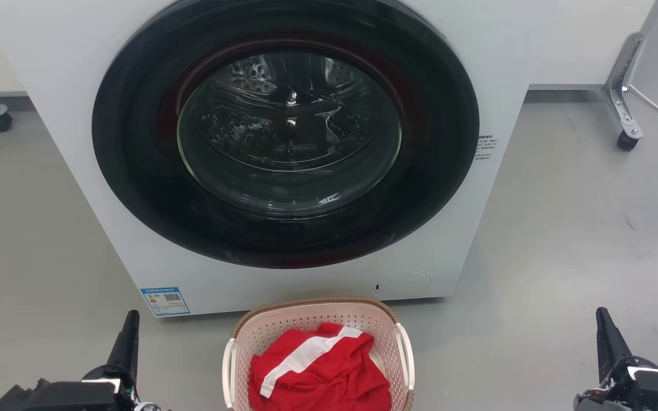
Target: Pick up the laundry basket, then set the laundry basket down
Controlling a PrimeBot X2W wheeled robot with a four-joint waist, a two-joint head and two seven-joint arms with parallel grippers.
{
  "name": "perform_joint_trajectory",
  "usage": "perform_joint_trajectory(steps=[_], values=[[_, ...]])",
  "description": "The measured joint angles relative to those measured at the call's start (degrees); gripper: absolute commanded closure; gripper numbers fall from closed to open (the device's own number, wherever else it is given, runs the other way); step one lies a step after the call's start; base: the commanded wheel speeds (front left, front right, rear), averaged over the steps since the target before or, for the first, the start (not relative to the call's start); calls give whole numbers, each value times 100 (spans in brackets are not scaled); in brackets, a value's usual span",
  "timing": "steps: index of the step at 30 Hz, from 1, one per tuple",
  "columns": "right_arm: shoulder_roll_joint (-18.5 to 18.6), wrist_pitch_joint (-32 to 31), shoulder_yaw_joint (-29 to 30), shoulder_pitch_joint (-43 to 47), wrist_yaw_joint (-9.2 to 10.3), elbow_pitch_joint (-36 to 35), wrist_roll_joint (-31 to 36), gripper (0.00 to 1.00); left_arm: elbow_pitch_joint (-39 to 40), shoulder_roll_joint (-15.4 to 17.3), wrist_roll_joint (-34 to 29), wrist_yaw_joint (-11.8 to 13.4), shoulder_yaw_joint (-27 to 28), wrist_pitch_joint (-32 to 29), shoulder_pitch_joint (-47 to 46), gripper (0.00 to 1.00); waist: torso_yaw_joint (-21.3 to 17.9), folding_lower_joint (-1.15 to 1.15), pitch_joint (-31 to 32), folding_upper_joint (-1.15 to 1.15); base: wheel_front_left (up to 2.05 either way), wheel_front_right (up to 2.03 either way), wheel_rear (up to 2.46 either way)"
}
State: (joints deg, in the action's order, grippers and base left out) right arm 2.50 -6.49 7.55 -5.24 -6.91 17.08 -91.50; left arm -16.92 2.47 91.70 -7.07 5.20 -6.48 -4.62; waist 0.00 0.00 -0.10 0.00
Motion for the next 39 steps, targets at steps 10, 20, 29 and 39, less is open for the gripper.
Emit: perform_joint_trajectory(steps=[10,20,29,39], values=[[0,0,0,0,0,0,0,100,-1,0,0,0,0,0,0,100,0,0,0,0,0,0,0],[0,0,0,0,0,0,0,100,-1,-1,0,0,0,0,0,100,0,0,0,0,0,0,0],[0,0,0,0,0,-1,0,100,-1,-1,0,0,0,0,0,100,0,0,0,0,0,0,0],[0,0,0,0,0,-1,0,100,-1,-1,1,0,0,0,0,100,0,0,-1,0,0,0,0]])
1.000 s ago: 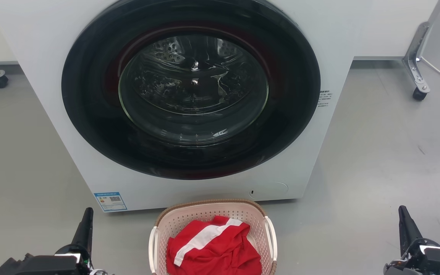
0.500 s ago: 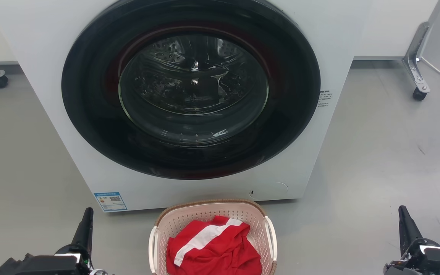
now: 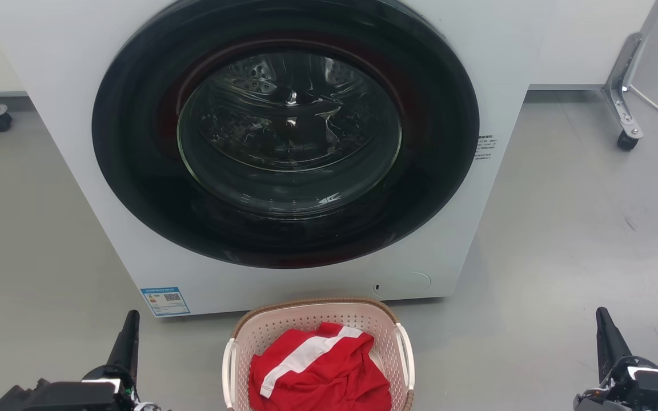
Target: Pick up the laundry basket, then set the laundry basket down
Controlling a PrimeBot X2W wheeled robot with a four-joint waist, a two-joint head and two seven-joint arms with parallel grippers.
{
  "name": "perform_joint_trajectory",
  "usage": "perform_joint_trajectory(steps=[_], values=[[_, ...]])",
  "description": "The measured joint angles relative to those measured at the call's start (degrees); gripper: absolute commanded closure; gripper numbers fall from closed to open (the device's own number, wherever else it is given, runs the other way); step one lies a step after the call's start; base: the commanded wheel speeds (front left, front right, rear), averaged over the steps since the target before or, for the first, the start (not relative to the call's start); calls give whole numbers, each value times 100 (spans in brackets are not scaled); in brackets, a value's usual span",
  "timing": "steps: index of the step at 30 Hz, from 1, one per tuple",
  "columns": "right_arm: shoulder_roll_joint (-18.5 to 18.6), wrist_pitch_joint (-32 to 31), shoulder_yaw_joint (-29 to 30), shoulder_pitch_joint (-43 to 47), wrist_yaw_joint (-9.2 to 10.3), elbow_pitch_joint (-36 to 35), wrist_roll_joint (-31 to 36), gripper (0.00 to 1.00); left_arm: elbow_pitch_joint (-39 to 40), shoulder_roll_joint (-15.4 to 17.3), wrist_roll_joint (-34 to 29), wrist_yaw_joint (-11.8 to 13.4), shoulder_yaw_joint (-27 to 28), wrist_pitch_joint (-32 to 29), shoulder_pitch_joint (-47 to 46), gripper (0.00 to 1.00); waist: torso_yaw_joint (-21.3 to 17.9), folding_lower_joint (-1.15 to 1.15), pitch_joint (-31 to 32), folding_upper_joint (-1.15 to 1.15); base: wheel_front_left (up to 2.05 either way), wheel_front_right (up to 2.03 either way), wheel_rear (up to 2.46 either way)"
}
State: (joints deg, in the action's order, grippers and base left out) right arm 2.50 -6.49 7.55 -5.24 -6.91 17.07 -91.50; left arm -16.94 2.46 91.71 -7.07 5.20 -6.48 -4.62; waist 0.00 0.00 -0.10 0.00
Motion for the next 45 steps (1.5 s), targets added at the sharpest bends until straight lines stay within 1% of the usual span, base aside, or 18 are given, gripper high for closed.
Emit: perform_joint_trajectory(steps=[45], values=[[0,0,0,1,0,-4,0,100,2,0,0,0,0,0,0,100,0,0,-1,0,0,0,0]])
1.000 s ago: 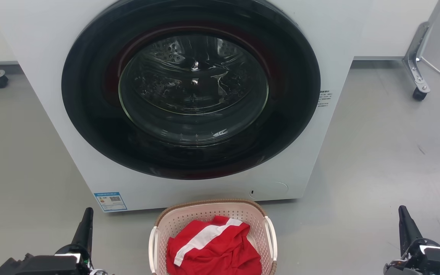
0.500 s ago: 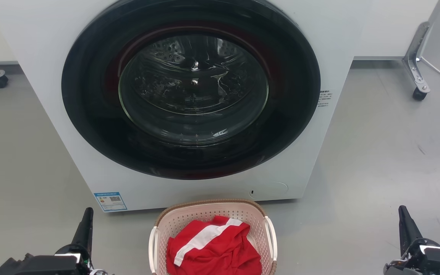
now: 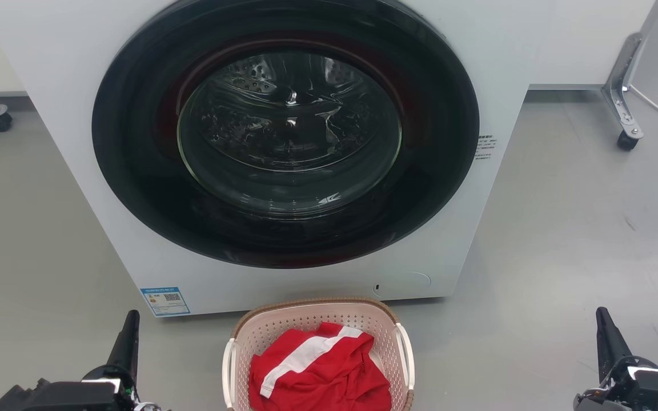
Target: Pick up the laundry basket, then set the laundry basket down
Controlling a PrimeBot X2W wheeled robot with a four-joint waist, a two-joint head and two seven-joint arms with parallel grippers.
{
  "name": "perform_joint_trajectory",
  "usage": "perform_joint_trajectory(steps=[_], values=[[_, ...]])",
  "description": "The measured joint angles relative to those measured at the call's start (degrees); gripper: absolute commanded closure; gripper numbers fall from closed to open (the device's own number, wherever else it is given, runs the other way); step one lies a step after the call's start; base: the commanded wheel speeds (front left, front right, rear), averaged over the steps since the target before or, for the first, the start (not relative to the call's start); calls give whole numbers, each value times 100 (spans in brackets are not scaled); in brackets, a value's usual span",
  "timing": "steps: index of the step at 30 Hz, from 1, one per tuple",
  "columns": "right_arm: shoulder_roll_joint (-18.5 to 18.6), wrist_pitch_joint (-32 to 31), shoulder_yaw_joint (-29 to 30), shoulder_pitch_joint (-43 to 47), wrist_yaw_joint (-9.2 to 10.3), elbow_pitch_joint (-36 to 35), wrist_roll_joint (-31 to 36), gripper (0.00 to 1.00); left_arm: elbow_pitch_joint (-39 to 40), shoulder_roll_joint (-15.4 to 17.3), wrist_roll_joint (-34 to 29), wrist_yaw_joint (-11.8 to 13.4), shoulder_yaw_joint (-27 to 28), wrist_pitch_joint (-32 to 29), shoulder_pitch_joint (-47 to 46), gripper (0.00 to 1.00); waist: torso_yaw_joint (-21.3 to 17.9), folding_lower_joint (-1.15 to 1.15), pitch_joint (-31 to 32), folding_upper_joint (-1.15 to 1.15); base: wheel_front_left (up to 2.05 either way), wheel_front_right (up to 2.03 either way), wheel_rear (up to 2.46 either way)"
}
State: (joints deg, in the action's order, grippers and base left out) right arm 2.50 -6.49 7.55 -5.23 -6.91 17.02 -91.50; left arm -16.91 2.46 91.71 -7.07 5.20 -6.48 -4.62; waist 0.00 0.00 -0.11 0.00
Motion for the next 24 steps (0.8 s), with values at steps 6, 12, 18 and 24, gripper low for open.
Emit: perform_joint_trajectory(steps=[6,12,18,24], values=[[-1,0,0,0,0,0,0,100,0,0,0,0,0,0,0,100,0,0,0,0,0,0,0],[-1,0,0,0,0,0,0,100,1,0,0,0,0,0,0,100,0,0,0,0,0,0,0],[-1,0,0,0,0,0,0,100,1,0,0,0,0,0,0,100,0,0,0,0,0,0,0],[-1,0,0,0,0,0,0,100,1,0,0,0,0,0,0,100,0,0,0,0,0,0,0]])
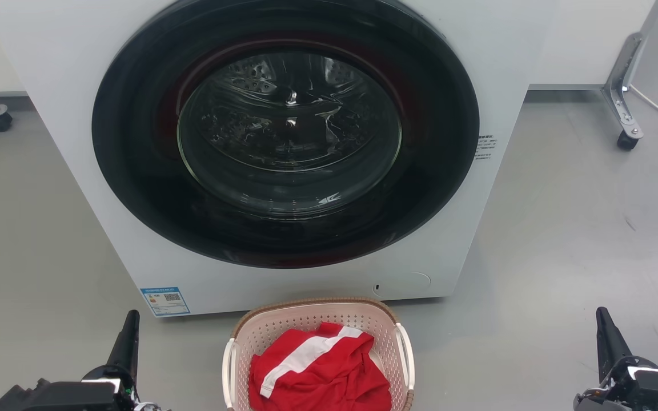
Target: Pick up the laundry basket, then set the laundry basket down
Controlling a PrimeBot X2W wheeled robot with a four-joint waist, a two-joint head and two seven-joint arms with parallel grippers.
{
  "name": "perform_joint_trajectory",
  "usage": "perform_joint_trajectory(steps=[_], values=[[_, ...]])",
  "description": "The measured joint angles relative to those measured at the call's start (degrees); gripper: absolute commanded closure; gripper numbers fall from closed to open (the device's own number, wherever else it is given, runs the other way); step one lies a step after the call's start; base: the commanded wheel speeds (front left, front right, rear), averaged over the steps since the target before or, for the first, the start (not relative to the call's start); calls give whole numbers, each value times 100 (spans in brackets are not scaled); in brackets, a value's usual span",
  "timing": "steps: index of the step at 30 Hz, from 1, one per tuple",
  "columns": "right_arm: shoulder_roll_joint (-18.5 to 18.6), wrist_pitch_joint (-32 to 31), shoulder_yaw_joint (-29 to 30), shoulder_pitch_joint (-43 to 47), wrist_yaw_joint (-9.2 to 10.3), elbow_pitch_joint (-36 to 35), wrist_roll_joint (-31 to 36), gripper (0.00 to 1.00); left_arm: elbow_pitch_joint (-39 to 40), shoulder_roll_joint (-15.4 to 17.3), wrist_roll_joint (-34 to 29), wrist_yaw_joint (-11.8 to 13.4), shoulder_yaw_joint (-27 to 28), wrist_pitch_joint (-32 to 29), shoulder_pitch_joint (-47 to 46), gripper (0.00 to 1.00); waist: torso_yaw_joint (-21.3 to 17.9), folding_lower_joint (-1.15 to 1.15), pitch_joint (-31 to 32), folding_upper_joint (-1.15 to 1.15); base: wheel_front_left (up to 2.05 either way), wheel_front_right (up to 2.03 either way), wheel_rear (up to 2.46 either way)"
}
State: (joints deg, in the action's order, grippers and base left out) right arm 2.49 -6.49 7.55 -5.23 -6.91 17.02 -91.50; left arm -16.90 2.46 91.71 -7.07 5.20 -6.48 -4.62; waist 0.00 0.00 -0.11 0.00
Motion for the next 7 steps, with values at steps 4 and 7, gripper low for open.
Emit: perform_joint_trajectory(steps=[4,7], values=[[0,0,0,0,0,0,-1,100,0,0,0,0,0,0,0,100,0,0,0,0,0,0,0],[0,0,0,0,0,0,-1,100,0,0,0,0,0,0,0,100,0,0,0,0,0,0,0]])
